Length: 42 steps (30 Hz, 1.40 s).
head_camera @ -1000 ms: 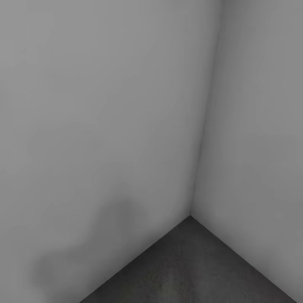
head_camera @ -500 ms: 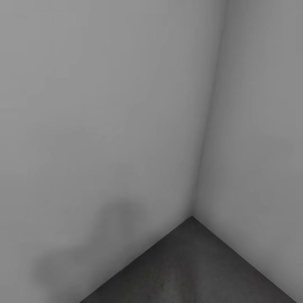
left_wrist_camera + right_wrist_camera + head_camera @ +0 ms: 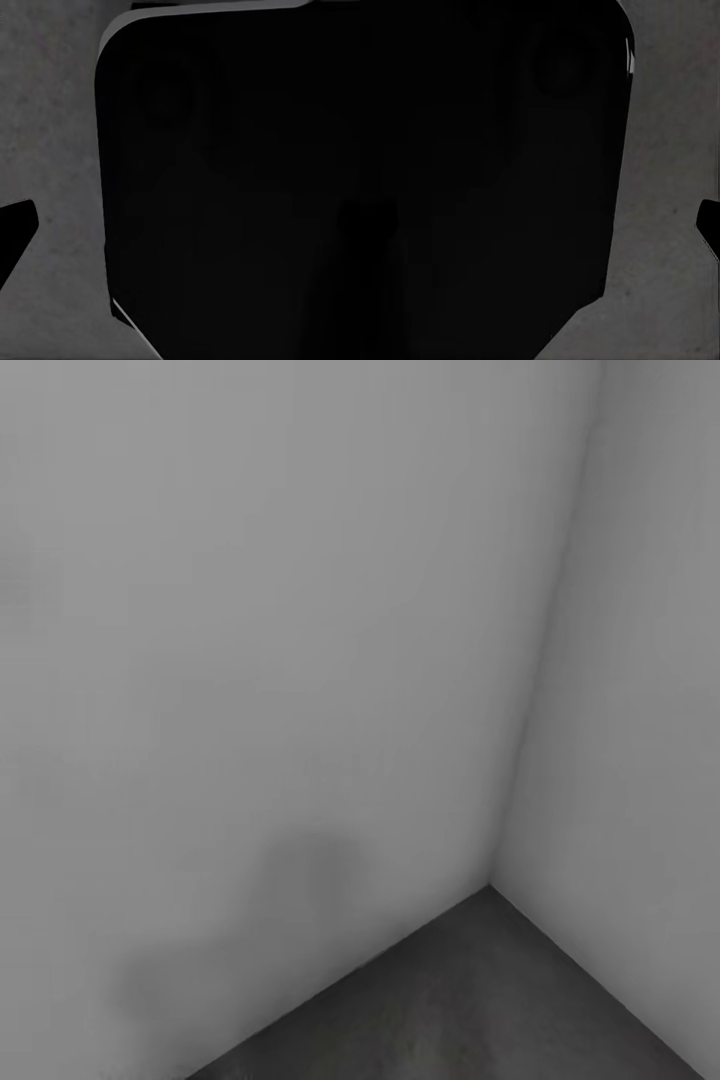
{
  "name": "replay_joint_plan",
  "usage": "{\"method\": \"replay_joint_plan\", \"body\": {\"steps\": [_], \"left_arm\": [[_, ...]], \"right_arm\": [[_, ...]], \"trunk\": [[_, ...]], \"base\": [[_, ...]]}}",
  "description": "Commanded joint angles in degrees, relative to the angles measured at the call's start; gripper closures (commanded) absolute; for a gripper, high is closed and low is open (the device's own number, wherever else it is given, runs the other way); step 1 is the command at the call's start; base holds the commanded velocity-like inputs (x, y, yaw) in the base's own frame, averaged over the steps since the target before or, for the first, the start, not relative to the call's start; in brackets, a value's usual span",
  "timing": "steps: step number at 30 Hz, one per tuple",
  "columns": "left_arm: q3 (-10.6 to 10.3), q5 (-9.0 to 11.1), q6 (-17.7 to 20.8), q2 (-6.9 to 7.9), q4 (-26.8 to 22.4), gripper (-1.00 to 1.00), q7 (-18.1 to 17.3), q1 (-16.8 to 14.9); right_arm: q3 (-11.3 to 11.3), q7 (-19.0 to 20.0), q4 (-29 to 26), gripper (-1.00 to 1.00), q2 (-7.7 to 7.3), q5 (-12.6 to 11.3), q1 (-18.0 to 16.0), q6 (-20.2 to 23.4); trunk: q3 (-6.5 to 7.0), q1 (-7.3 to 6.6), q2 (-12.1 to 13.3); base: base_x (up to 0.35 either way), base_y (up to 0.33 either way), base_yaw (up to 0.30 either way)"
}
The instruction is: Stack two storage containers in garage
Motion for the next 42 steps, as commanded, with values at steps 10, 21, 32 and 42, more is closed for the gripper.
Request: {"method": "replay_joint_plan", "body": {"steps": [10, 21, 32, 42], "left_arm": [[0.04, 0.04, -0.07, -0.01, -0.05, -1.00, 0.00, 0.00], [0.02, 0.04, -0.08, -0.01, -0.10, -1.00, 0.00, 0.00], [0.06, 0.04, -0.12, -0.04, -0.11, -1.00, 0.00, 0.00], [0.11, 0.04, -0.77, -0.31, -0.19, -1.00, 0.00, 0.00]], "right_arm": [[-0.21, -0.01, 0.01, -1.00, 0.05, 0.09, -0.02, -0.84], [-0.31, -0.03, 0.01, -1.00, 0.08, -0.18, -0.02, -2.99], [-0.38, -0.09, 0.01, -1.00, 0.08, -0.31, -0.02, -3.10], [-0.38, -0.10, 0.01, -1.00, 0.08, -0.28, -0.02, -3.10]], "trunk": [[0.19, 0.00, -0.03], [0.46, 0.00, -0.03], [0.72, 0.00, -0.03], [0.96, 0.00, -0.03]], "base": [[0.000, 0.000, 0.269], [0.000, 0.000, 0.269], [0.000, 0.000, 0.269], [0.000, 0.000, 0.269]]}}
